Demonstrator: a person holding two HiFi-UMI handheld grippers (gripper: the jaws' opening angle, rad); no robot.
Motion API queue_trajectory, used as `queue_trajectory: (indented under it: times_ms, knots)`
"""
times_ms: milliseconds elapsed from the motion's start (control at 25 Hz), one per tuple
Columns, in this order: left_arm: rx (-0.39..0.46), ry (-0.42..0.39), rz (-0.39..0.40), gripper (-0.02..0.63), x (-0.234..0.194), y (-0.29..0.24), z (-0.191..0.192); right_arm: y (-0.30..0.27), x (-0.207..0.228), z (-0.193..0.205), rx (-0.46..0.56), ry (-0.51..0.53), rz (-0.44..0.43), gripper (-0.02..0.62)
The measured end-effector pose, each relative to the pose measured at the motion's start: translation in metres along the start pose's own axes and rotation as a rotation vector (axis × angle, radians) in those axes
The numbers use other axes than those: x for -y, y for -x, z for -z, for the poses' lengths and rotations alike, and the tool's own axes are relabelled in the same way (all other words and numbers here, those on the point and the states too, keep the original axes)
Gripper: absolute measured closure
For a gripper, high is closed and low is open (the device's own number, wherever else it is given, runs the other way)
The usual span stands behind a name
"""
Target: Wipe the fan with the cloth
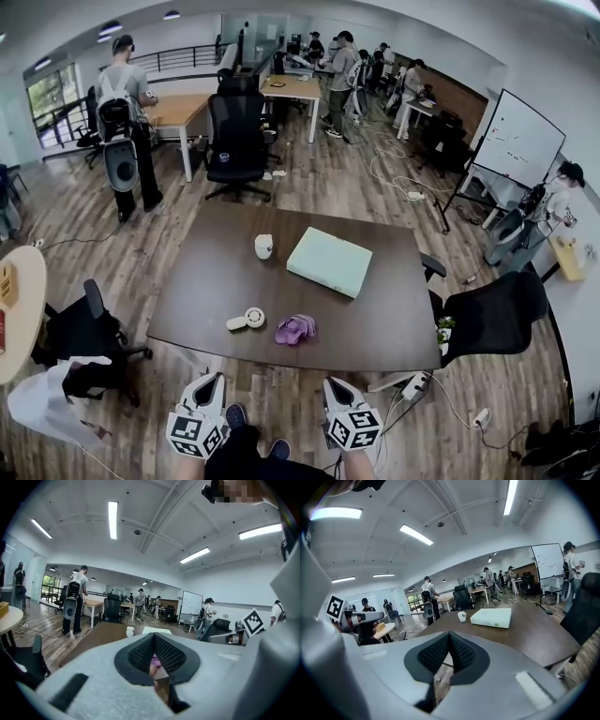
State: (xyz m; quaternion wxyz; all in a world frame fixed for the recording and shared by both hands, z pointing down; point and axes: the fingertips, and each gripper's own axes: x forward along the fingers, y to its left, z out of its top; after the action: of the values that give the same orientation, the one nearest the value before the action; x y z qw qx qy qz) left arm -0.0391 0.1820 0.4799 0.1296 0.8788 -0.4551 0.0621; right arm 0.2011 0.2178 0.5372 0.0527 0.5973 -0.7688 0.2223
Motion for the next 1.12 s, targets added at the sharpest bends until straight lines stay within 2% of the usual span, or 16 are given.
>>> queue_trajectory:
  times_ms: [360, 840, 1120]
  knots:
    - [-0.003, 0.036, -0.008, 0.606, -0.039, -0.044, -0.001, -0.044, 0.005, -0.005, -0.026, 0.005, 0.019, 0.586]
    - [-0.020, 0.034, 0.064, 0.604, -0.126, -0.134, -0.036, -0.150, 0.012, -0.061, 0.012, -0.002, 0.079, 0.586]
    - [-0.051, 0.007, 0.160, 0.604, -0.161, -0.186, -0.049, -0.190, 0.028, -0.080, 0.027, -0.017, 0.178, 0.586]
